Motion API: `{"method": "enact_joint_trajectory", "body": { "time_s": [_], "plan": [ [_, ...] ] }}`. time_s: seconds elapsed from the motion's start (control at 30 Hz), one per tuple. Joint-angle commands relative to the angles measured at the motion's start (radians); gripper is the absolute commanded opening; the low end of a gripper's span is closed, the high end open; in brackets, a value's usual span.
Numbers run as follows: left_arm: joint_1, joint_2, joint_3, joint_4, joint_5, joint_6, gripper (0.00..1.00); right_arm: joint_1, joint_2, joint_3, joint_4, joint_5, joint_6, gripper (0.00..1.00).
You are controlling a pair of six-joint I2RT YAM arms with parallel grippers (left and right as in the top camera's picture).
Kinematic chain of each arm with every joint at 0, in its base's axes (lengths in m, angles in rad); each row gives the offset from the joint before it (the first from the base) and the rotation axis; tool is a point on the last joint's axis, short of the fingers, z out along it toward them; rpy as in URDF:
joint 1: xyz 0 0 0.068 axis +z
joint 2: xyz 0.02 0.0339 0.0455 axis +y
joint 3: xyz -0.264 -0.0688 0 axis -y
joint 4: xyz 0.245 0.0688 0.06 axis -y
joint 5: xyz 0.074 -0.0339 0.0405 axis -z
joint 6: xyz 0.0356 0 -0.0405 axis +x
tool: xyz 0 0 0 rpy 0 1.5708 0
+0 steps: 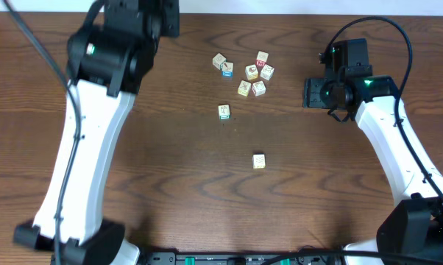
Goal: Lift 3 blocks
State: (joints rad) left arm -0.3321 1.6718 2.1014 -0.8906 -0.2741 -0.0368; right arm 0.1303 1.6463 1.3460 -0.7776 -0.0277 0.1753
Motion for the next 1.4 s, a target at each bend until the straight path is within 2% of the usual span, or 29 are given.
{"method": "enact_joint_trajectory", "body": {
  "time_s": [0.0,0.13,0.4,0.53,0.63,0.77,0.97,1.17,1.37],
  "plan": [
    [-0.013,-0.143,-0.126,0.043,-0.072,0.047,0.08,0.002,-0.021,0.018,0.000,-0.007,-0.013,0.67],
    [-0.013,-0.342,-0.348,0.166,-0.072,0.034,0.07,0.002,-0.021,0.018,-0.001,-0.008,-0.013,0.67],
    [-0.013,-0.727,-0.966,0.385,-0.087,-0.071,0.08,0.008,-0.021,0.017,-0.004,-0.108,-0.013,0.65],
    [-0.013,-0.795,-1.223,0.479,-0.086,-0.185,0.07,0.056,-0.003,0.011,0.011,-0.107,-0.052,0.71],
    [-0.013,-0.779,-1.334,0.542,-0.040,-0.241,0.07,0.110,0.039,0.011,0.023,-0.073,-0.072,0.76],
    [-0.013,-0.699,-1.377,0.587,0.061,-0.251,0.07,0.160,0.105,0.011,0.058,0.041,-0.064,0.76],
    [-0.035,-0.556,-1.377,0.615,0.065,-0.340,0.07,0.163,0.174,0.012,0.156,0.045,-0.038,0.77],
    [-0.166,-0.443,-1.377,0.760,0.064,-0.344,0.07,0.145,0.185,0.014,0.198,0.046,-0.042,0.79],
    [-0.302,-0.382,-1.377,0.761,0.045,-0.459,0.08,0.101,0.185,0.015,0.205,0.046,-0.042,0.79]
  ]
}}
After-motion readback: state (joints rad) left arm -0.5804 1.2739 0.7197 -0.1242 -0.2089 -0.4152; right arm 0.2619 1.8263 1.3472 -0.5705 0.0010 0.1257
